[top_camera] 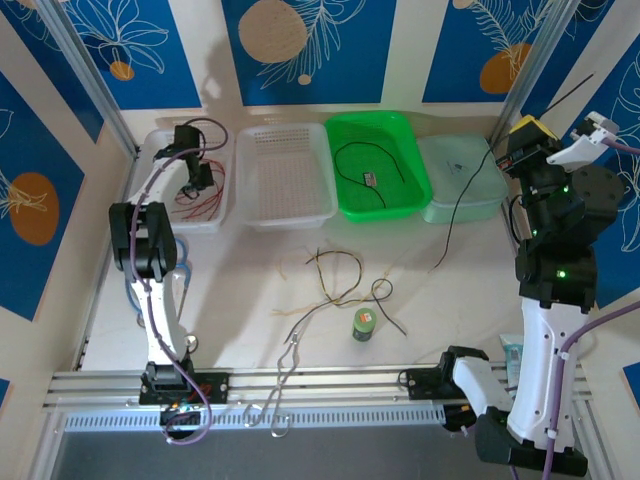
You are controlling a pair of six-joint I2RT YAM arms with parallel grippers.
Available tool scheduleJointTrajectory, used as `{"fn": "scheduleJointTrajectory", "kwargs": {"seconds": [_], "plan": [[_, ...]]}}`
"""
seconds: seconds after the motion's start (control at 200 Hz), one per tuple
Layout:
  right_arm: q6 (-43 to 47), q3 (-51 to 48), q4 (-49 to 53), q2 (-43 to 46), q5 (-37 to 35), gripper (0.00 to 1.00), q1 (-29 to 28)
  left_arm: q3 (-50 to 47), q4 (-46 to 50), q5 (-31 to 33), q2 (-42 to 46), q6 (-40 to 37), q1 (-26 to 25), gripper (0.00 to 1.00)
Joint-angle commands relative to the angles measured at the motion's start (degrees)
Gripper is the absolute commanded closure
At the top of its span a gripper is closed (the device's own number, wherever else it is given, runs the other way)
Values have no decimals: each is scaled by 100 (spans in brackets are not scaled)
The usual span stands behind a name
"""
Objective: Untangle the cables
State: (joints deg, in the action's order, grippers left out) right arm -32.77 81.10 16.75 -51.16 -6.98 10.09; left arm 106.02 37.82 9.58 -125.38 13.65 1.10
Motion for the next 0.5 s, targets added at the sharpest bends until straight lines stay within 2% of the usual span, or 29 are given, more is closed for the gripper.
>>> {"fn": "scheduleJointTrajectory", "kwargs": {"seconds": [0.0, 0.155, 0.225, 0.275, 0.3, 0.375, 0.495], "plan": [[132, 151, 21, 49, 57, 100, -33, 545, 837, -843, -268, 255, 349, 100], [48, 116, -22, 34, 98, 100, -50, 488, 702, -827, -230, 216, 396, 100], [27, 138, -23, 6, 118, 100, -67, 421, 582, -877, -106, 237, 395, 79], [25, 168, -23, -15, 118, 100, -81, 427, 539, -867, -32, 283, 399, 47], [25, 176, -31, -17, 118, 100, -92, 421, 502, -839, 18, 312, 399, 38], [33, 203, -60, -26, 88, 100, -128, 369, 353, -822, 165, 327, 382, 27], [59, 283, -75, -65, 48, 100, -199, 364, 246, -610, 435, 256, 330, 22]]}}
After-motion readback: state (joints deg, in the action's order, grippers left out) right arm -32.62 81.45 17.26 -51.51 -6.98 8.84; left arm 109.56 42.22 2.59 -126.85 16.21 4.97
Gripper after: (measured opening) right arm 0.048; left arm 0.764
